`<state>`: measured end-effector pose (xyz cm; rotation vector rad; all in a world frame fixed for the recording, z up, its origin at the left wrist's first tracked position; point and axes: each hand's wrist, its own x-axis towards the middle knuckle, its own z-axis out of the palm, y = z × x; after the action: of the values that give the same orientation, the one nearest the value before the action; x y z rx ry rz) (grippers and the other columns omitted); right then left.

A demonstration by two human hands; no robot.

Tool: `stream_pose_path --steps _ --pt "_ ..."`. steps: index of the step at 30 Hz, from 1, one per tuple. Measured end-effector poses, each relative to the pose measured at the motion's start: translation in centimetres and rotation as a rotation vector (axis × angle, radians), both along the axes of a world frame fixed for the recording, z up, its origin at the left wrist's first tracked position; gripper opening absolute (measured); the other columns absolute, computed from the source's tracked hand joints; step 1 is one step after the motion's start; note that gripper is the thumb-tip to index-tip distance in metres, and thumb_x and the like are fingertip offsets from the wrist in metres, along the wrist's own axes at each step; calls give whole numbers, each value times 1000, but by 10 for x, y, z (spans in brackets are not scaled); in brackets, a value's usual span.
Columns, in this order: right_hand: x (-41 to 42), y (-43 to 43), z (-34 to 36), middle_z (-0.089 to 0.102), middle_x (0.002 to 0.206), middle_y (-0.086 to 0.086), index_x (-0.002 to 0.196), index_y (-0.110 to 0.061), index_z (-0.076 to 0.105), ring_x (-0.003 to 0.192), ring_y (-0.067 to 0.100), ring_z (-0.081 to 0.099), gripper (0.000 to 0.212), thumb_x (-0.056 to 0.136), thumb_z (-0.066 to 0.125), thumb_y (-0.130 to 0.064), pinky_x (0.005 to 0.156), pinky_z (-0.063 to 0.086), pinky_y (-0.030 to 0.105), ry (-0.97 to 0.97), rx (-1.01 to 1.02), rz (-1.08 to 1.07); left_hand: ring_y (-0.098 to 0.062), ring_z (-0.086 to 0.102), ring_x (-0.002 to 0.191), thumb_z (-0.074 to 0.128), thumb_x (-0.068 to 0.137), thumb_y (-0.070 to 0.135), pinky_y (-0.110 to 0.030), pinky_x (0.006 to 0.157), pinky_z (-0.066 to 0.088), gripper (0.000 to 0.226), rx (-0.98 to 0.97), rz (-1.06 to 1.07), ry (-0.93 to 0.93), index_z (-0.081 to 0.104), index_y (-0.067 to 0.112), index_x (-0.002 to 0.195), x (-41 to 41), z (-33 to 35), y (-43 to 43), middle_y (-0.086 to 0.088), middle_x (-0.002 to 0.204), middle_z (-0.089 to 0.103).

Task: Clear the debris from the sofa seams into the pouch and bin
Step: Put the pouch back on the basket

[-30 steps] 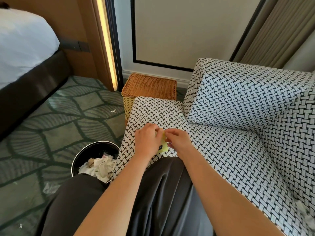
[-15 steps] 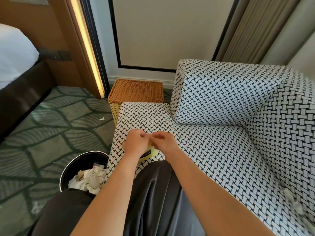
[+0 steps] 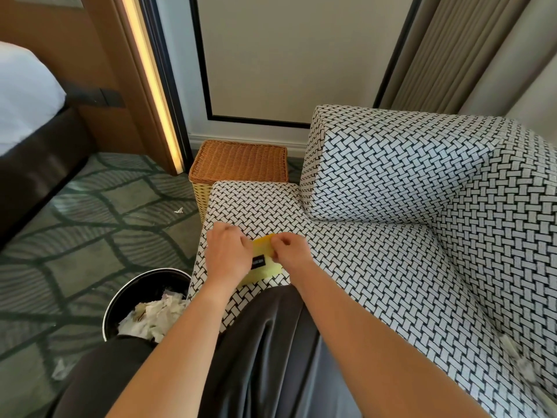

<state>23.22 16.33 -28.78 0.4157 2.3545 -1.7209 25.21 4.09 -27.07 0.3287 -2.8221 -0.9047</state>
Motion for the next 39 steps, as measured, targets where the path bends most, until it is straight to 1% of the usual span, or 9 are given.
stream_pose_path --steps 3,7,11,15,18,24,31,36,39 --pt "-2 8 -3 50 60 0 79 -12 60 56 13 46 19 92 46 -13 54 42 21 -33 -51 -197 -27 36 110 41 94 17 -40 83 39 24 -1 75 -69 60 4 85 2 1 -16 -9 117 43" --pt "-5 5 -3 52 70 -4 86 -17 59 60 6 44 15 93 46 -19 52 35 20 40 43 -221 -25 43 105 43 94 18 -40 85 40 23 44 89 -59 62 6 87 5 -3 -22 -7 115 43" --pt "-7 13 -7 50 72 -4 92 -16 57 64 12 46 15 94 43 -21 50 33 21 25 41 -219 -16 48 96 46 95 17 -23 75 35 9 446 78 18 51 10 99 6 -10 -17 2 103 46" --pt "-7 19 -13 56 98 1 119 -13 54 83 14 51 29 91 51 -23 65 41 25 -22 91 -11 -10 41 108 54 92 31 -25 83 35 56 794 -58 -243 24 18 138 6 -22 -17 8 120 42" --pt "-6 25 -23 58 110 8 120 -7 51 91 15 52 35 87 60 -15 74 42 25 -57 78 140 -5 52 101 57 90 26 -17 75 43 37 690 -197 -321 46 20 125 5 -43 -15 5 122 55" --pt "-23 27 -42 62 98 2 108 -14 54 89 17 59 23 88 59 -25 81 53 35 13 294 256 -2 52 72 58 89 20 -12 60 39 3 477 -188 -183 57 19 88 -15 -63 -19 9 82 57" --pt "-113 -16 -59 57 95 3 111 -17 51 94 21 51 35 89 49 -44 88 44 44 123 588 187 -3 38 57 52 94 20 -23 51 33 22 456 -173 -65 46 20 73 -115 -71 -54 10 64 41" --pt "-220 -46 -68 56 86 -1 95 -18 50 88 20 50 29 91 43 -46 87 39 40 276 724 187 -22 50 67 48 95 22 -29 58 31 25 469 -165 11 60 4 83 -221 -86 -83 -12 76 57" --pt "-271 -63 -74 55 81 -3 96 -17 49 72 11 52 29 93 41 -46 66 43 33 291 663 156 -11 44 60 48 94 24 -24 51 28 27 434 -110 -6 49 18 68 -277 -93 -99 5 65 47"
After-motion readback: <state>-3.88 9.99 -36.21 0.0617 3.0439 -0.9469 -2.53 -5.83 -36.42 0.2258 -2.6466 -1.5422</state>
